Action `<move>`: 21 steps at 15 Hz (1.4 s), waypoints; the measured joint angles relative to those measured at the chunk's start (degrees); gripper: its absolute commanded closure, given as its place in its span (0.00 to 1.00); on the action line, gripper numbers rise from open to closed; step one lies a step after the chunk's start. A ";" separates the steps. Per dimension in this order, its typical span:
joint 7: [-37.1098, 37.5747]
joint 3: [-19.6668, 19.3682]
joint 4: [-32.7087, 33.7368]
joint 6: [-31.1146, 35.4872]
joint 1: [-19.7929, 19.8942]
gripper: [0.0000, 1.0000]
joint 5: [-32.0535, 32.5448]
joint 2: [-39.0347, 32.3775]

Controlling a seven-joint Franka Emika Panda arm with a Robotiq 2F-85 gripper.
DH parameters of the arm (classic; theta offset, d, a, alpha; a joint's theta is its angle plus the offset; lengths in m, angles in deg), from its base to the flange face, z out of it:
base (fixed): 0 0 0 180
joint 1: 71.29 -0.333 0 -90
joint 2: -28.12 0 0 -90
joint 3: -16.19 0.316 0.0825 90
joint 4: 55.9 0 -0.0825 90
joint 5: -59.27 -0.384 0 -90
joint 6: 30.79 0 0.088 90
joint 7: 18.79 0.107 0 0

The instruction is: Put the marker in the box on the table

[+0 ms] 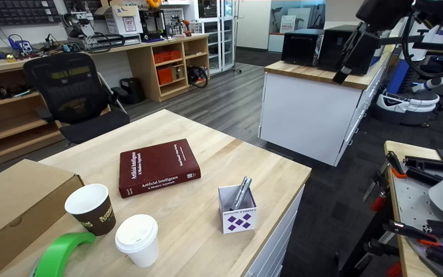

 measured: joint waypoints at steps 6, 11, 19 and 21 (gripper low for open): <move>0.00 0.00 0.00 0.00 0.00 0.00 0.00 0.00; 0.00 0.00 0.00 0.00 0.00 0.00 0.00 0.00; 0.00 0.00 0.00 0.00 0.00 0.00 0.00 0.00; 0.00 0.00 0.00 0.00 0.00 0.00 0.00 -0.01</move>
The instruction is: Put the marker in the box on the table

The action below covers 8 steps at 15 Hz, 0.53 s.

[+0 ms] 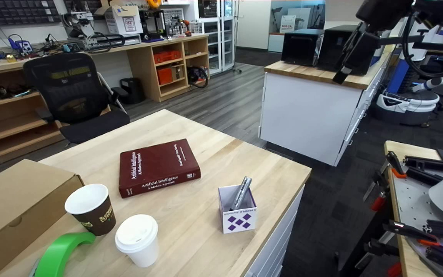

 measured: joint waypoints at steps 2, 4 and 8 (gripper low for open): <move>0.00 0.11 0.10 0.00 -0.07 0.00 0.00 -0.27; 0.00 0.54 0.74 0.04 -0.38 0.00 0.00 -1.41; 0.00 2.24 3.15 0.08 -2.03 0.00 0.00 -5.68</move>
